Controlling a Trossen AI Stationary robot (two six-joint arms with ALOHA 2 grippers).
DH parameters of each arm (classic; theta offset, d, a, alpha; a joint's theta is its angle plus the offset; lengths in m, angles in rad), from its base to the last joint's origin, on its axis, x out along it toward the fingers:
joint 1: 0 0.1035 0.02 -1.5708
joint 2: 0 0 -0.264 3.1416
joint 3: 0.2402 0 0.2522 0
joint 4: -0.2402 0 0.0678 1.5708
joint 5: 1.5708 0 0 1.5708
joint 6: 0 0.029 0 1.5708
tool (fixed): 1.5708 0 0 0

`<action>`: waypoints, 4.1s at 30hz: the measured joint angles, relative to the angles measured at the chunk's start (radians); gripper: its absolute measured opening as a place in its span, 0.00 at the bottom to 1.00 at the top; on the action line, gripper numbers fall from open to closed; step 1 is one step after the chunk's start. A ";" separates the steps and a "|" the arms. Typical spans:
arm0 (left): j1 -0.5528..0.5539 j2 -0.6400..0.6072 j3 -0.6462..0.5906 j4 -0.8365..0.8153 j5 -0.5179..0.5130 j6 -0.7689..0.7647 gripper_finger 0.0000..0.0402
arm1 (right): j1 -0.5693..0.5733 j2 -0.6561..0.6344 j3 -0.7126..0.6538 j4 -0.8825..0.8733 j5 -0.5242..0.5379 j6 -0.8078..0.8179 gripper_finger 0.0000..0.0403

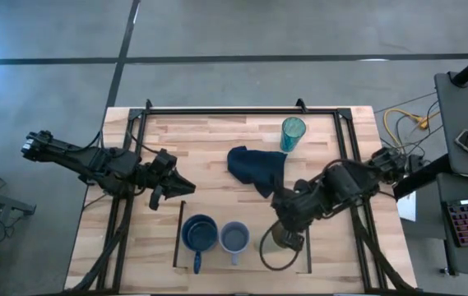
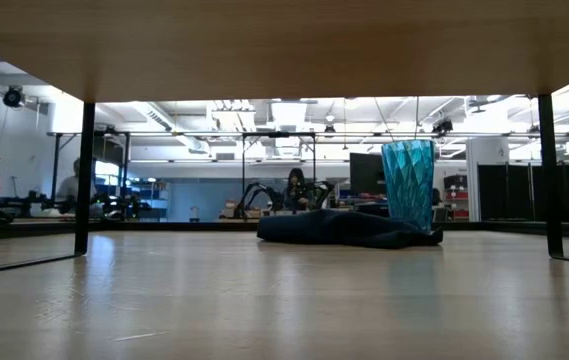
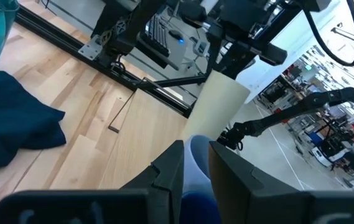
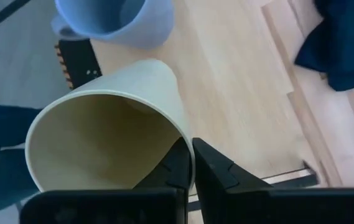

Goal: Stack small to large cups/mugs on shelf
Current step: Put the white cup on the shelf

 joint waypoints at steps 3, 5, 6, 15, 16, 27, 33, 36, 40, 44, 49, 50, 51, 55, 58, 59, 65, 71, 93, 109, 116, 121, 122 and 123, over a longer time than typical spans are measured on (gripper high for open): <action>0.000 0.000 0.000 0.000 -0.004 0.000 0.15 | -0.012 0.001 0.000 0.000 0.002 -0.008 0.02; 0.000 0.000 0.000 0.000 -0.007 0.000 0.15 | -0.020 0.009 0.000 0.000 0.001 -0.013 0.02; 0.001 0.000 0.000 0.000 -0.007 0.000 0.15 | -0.024 0.016 0.000 0.000 -0.005 -0.022 0.02; 0.006 0.000 0.000 0.000 -0.007 0.000 0.15 | -0.040 0.070 -0.002 0.000 -0.029 -0.088 0.02; 0.006 0.000 0.000 0.001 -0.007 0.000 0.15 | -0.042 0.070 -0.002 0.000 -0.031 -0.088 0.02; 0.006 0.000 0.000 0.000 -0.007 0.001 0.15 | -0.044 0.067 0.005 0.005 -0.034 -0.077 0.17; 0.006 0.000 0.000 0.000 -0.007 0.001 0.15 | -0.049 0.067 0.005 0.013 -0.033 -0.080 0.23; 0.006 0.000 0.000 0.000 -0.008 0.001 0.15 | -0.054 0.067 0.005 0.040 -0.034 -0.084 0.23; 0.006 0.000 0.000 0.000 -0.010 0.002 0.15 | -0.058 0.067 0.005 0.096 -0.063 -0.089 0.22; 0.006 0.000 0.000 0.000 -0.010 0.002 0.15 | -0.058 0.067 0.005 0.093 -0.071 -0.088 0.20; 0.006 0.000 0.000 0.000 -0.010 0.008 0.15 | -0.058 0.067 0.019 0.056 0.018 -0.092 0.20; 0.006 0.000 0.000 0.000 -0.010 0.008 0.15 | -0.059 0.067 0.030 0.032 0.056 -0.092 0.20; 0.006 0.000 0.000 0.000 -0.010 0.008 0.15 | -0.060 0.067 0.044 0.002 0.096 -0.091 0.21; 0.006 0.000 0.000 -0.001 -0.010 0.007 0.15 | -0.073 0.032 0.080 0.002 0.215 -0.075 0.23; 0.006 0.000 0.000 -0.001 -0.010 0.007 0.15 | -0.095 -0.001 0.108 0.002 0.216 -0.039 0.25; 0.006 0.000 0.000 -0.001 -0.010 0.007 0.15 | -0.097 -0.004 0.114 0.000 0.211 -0.036 0.26; 0.006 -0.001 0.000 -0.001 -0.010 0.007 0.15 | -0.093 0.001 0.106 0.002 0.181 -0.029 0.27; 0.006 -0.002 0.000 -0.001 -0.010 0.008 0.15 | -0.118 0.002 0.015 0.000 0.197 0.011 0.14; 0.006 -0.001 0.001 -0.001 -0.009 0.033 0.15 | -0.079 -0.095 -0.288 0.140 0.011 0.144 0.03; 0.006 0.000 0.001 -0.001 -0.009 0.032 0.15 | -0.049 -0.083 -0.266 0.177 -0.059 0.119 0.03; 0.006 0.000 0.001 -0.001 -0.009 0.032 0.15 | -0.047 -0.082 -0.263 0.107 0.009 0.149 0.03; 0.006 0.000 0.000 -0.001 -0.009 0.034 0.15 | -0.051 -0.083 -0.263 0.065 0.107 0.174 0.03; 0.006 0.000 0.000 -0.001 -0.009 0.034 0.15 | -0.054 -0.083 -0.264 0.079 0.106 0.167 0.03; 0.006 0.000 0.000 -0.001 -0.009 0.034 0.15 | -0.054 -0.082 -0.264 0.096 0.101 0.158 0.03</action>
